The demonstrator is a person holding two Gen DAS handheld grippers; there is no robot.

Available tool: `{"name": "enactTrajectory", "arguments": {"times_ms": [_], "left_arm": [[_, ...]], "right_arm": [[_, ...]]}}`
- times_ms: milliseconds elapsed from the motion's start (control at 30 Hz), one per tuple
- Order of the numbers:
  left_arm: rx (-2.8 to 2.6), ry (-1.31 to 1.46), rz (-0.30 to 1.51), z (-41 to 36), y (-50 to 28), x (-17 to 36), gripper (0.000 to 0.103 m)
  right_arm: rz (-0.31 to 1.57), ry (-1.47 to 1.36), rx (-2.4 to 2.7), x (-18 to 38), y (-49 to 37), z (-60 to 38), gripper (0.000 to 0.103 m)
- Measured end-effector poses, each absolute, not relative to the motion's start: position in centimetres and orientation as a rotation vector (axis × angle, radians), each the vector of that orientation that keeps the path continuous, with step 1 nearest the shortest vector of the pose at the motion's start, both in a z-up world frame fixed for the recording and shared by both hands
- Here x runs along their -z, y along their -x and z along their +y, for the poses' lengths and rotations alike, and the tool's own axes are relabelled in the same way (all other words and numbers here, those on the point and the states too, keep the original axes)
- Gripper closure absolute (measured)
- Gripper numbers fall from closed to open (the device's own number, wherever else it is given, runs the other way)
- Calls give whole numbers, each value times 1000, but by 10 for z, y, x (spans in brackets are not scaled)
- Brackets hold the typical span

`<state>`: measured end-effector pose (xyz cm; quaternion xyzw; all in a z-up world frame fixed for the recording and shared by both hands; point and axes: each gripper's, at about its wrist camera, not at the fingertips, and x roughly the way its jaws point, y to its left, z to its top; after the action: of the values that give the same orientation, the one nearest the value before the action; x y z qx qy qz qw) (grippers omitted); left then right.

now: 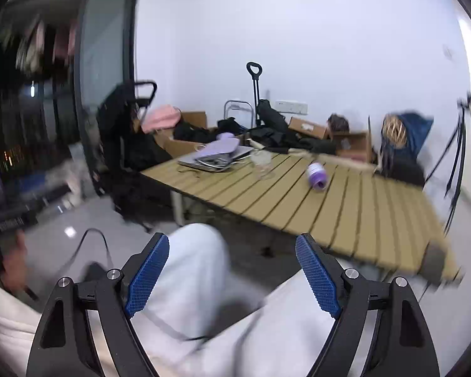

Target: Organize rigid objects

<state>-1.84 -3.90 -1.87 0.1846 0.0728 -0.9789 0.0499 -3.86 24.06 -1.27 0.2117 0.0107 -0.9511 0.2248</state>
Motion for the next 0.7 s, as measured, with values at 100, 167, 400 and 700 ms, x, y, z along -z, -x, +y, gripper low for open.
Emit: {"name": "enactTrajectory", "arguments": {"times_ms": [100,167,400,700], "left_arm": [[3016,-505,113,-29,9,11,0],[3050,-466,102,-25,-1,7,0],[3065,-424,53,-17,-11,7,0],[3069,-411,35,-13,-21,8,0]], "right_arm": [[67,-490,2655,18,6,228,16],[137,-452,2665,16,-7,218,16],[122,-454,2679,13,-12,217,16],[122,-443,2680,13,-14,220,16]]}}
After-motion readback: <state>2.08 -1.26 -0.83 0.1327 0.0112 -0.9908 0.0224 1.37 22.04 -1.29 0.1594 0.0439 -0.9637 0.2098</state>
